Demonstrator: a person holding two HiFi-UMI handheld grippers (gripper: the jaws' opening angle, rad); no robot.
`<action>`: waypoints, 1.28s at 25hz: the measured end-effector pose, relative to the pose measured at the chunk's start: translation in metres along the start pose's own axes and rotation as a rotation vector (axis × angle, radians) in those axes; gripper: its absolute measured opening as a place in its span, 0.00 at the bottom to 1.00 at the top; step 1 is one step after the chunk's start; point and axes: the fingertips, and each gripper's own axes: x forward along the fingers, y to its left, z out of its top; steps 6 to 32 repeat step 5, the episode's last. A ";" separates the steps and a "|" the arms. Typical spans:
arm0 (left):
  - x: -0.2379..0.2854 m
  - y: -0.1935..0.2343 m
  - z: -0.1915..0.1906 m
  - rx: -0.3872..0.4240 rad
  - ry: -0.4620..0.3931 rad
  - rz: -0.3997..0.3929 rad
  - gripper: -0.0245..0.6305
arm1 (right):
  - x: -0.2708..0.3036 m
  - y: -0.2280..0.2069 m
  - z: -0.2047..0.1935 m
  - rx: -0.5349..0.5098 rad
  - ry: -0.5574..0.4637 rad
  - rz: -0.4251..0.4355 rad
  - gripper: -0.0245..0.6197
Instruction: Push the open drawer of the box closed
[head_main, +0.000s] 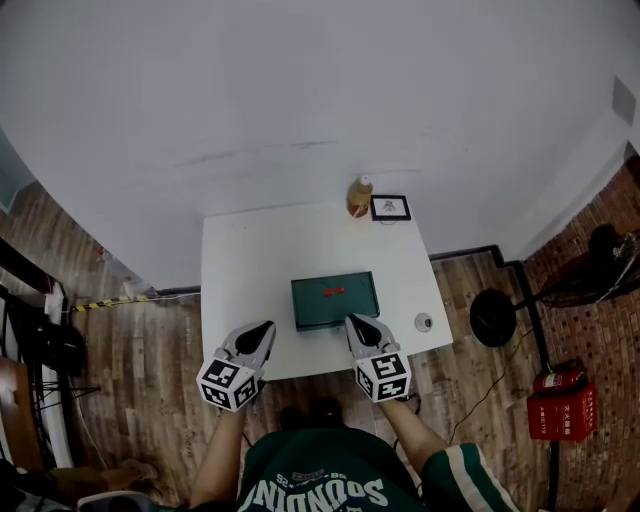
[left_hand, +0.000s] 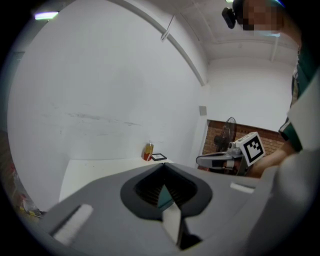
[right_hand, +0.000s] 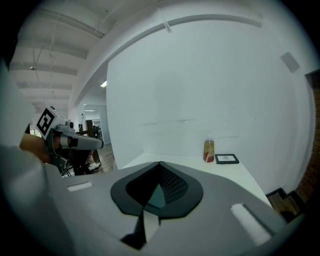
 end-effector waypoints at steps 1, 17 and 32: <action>0.000 0.000 -0.001 -0.002 0.001 -0.001 0.12 | 0.000 0.000 -0.001 0.001 0.002 0.001 0.04; 0.001 -0.002 -0.004 -0.003 0.005 -0.005 0.12 | 0.000 0.001 -0.006 0.004 0.009 0.003 0.04; 0.001 -0.002 -0.004 -0.003 0.005 -0.005 0.12 | 0.000 0.001 -0.006 0.004 0.009 0.003 0.04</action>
